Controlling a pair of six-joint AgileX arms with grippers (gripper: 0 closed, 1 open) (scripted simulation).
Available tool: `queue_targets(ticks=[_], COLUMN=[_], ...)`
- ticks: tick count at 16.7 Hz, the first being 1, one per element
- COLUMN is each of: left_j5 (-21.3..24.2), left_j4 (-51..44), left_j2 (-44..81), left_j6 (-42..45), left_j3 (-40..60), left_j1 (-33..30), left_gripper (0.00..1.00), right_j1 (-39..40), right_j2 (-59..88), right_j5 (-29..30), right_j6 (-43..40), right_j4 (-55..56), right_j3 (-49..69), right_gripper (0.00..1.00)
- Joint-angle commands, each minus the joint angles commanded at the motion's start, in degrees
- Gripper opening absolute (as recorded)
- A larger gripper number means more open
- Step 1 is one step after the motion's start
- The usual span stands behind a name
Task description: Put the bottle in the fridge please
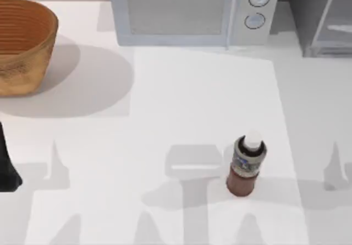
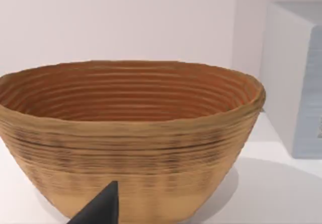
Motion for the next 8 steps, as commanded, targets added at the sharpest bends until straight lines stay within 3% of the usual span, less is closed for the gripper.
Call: queue_targets(ticks=[4, 8], left_j5=[0.0, 0.0], left_j4=[0.0, 0.0], left_j2=[0.0, 0.0], left_j6=[0.0, 0.0], left_j3=[0.0, 0.0], left_j1=[0.0, 0.0], left_gripper=[1.0, 1.0], right_j1=[0.7, 4.7], right_j2=[1.9, 12.8], right_j5=[-0.2, -1.4], right_j6=[-0.1, -0.3], right_j4=[1.8, 12.4], right_j3=[0.0, -0.3], right_gripper=[1.0, 1.0])
